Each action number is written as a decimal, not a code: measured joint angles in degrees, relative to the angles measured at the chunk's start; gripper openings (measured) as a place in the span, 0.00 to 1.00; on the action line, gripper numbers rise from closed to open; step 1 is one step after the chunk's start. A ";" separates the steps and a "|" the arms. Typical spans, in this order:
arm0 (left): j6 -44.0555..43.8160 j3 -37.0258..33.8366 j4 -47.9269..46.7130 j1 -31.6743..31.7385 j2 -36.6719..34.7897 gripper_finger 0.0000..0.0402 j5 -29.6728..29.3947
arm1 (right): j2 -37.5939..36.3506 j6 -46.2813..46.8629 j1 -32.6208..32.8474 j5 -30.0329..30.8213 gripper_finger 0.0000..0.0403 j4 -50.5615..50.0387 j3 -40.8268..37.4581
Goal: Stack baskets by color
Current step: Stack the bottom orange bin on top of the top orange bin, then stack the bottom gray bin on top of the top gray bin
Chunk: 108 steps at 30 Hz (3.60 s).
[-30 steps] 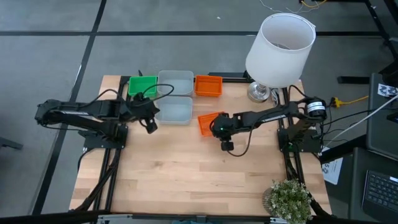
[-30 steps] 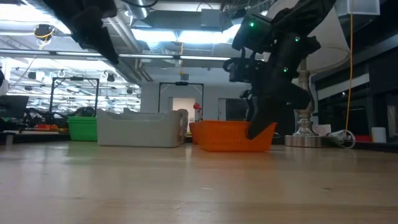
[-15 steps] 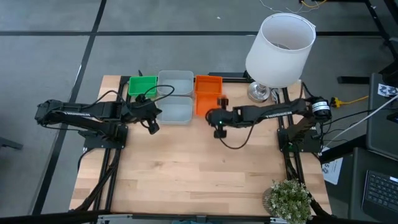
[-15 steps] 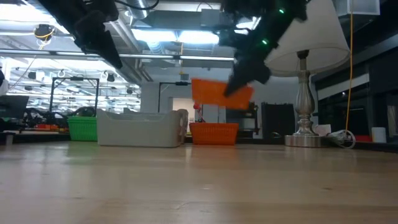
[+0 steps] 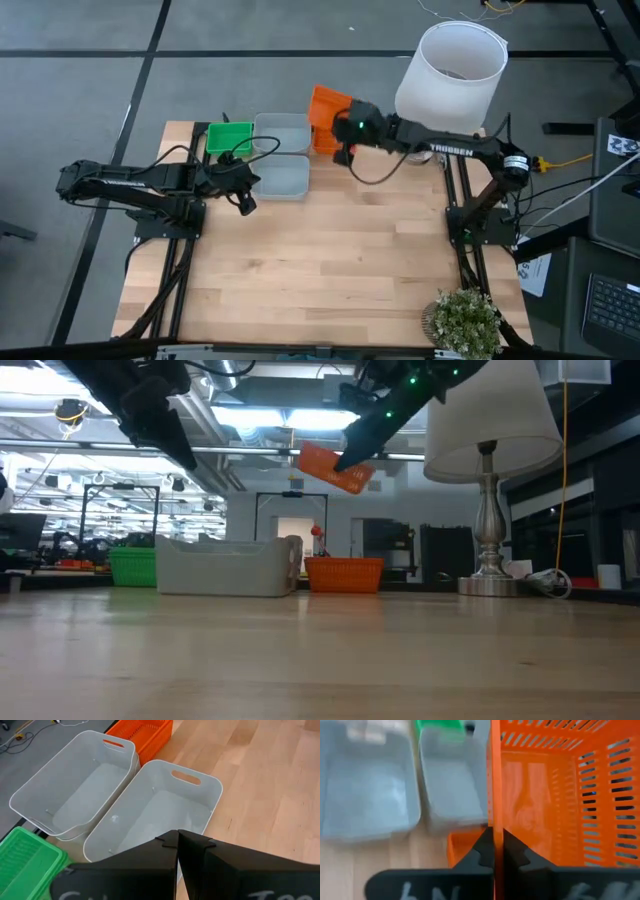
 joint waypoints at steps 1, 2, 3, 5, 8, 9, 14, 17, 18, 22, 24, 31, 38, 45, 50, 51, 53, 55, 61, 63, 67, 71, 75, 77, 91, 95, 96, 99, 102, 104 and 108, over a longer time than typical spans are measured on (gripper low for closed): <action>0.00 0.00 0.00 0.00 0.00 0.00 0.00 | 0.11 0.54 -1.34 -1.84 0.00 1.06 0.07; 0.00 0.00 0.00 0.01 0.00 0.00 0.00 | 0.50 1.03 -2.30 -2.85 0.00 1.71 0.07; 0.00 0.00 0.00 0.01 0.00 0.00 0.00 | 1.04 1.12 -3.13 -3.32 0.00 2.95 0.07; 0.00 0.00 -0.02 0.01 0.00 0.00 -0.01 | 2.30 1.13 -4.63 -3.77 0.00 3.25 0.04; 0.00 0.00 -0.04 0.01 0.00 0.00 -0.02 | 4.66 1.13 -5.98 -4.13 0.00 2.40 0.03; 0.00 0.00 -0.02 0.01 0.00 0.00 -0.01 | 5.50 1.09 -6.22 -4.11 0.00 1.62 0.03; 0.00 0.00 -0.22 0.01 0.00 0.00 -0.03 | 9.23 -0.07 -6.40 -4.03 0.00 -1.22 -0.04; 0.00 0.00 -0.60 0.01 0.00 0.00 -0.01 | 11.08 -0.51 -6.39 -4.29 0.00 -3.02 -0.04; 0.00 0.00 -0.69 0.00 0.00 0.00 0.00 | 11.68 -0.54 -6.40 -4.32 0.00 -3.20 -0.04; 0.00 0.00 -0.71 -0.01 0.00 0.00 0.00 | 12.90 -2.00 -6.44 -5.26 0.00 -3.56 -0.02; 0.00 0.00 -0.70 0.01 0.00 0.00 -0.03 | 13.56 -3.24 -6.44 -5.35 0.00 -4.54 -0.03; 0.00 0.00 -0.77 0.01 0.00 0.00 0.00 | 13.85 -3.37 -6.66 -5.83 0.00 -6.60 -0.04; 0.01 0.00 -0.90 -0.01 0.00 0.00 -0.01 | 13.85 -3.55 -6.66 -5.72 0.08 -6.67 -0.04; 0.00 0.00 -0.90 -0.01 0.00 0.00 0.00 | 13.85 -3.55 -6.68 -5.68 0.20 -6.28 -0.04; 0.02 0.00 -0.90 0.00 0.00 0.00 0.00 | 13.85 -3.31 -6.46 -5.70 0.23 -5.33 -0.04; 0.02 0.00 -0.90 0.01 0.00 0.00 -0.02 | 13.85 -3.29 -6.05 -5.92 0.23 -5.34 0.23; 0.02 0.02 -0.90 0.01 0.00 0.00 -0.03 | 13.85 -3.24 -4.88 -7.43 0.22 -5.31 1.24; 0.02 0.02 -0.90 0.01 0.00 0.00 -0.03 | 13.80 -3.21 -3.13 -11.14 0.22 -5.21 2.59; 0.02 0.02 -0.90 0.01 0.00 0.00 0.00 | 13.72 -3.36 3.83 -26.42 0.22 -1.66 4.99; 0.02 0.02 -0.90 0.00 0.00 0.00 -0.01 | 13.80 -3.37 6.74 -26.76 0.22 0.72 4.99; 0.02 0.02 -0.87 0.01 0.00 0.00 -0.03 | 15.56 -3.25 12.88 -17.52 0.22 8.03 5.03; 0.02 0.02 -0.85 -0.01 0.02 0.00 -0.03 | 17.78 -2.38 16.91 -5.62 0.22 10.13 8.22; 0.02 0.02 -0.80 0.00 0.00 0.00 -0.02 | 20.28 1.36 17.28 -5.60 0.22 2.61 14.63; -0.25 0.02 -0.72 -0.01 0.02 0.00 0.01 | 20.81 2.86 17.22 -5.06 0.22 -3.26 16.73; 2.73 0.11 8.09 0.15 10.01 0.00 0.63 | 7.23 30.97 12.54 16.56 0.22 -45.36 9.52; 9.52 0.36 16.28 1.14 16.26 0.04 5.78 | 0.23 35.49 14.25 15.11 0.22 -45.08 0.21; 10.20 0.80 16.67 1.57 17.64 0.06 7.39 | -1.75 36.80 14.95 14.91 0.22 -45.09 -2.45; 10.46 3.11 16.00 3.85 21.44 0.13 11.90 | -9.44 43.98 17.01 16.46 0.22 -44.64 -10.51; 10.55 4.96 14.48 6.57 25.40 0.20 18.30 | -17.75 51.76 18.86 20.24 0.22 -42.76 -18.16; 11.57 6.09 13.41 8.06 28.38 0.23 21.53 | -22.84 54.23 20.19 20.08 0.22 -39.89 -22.42; 15.24 7.10 9.43 10.59 33.36 0.25 22.38 | -30.95 55.12 21.79 19.91 0.22 -33.84 -29.06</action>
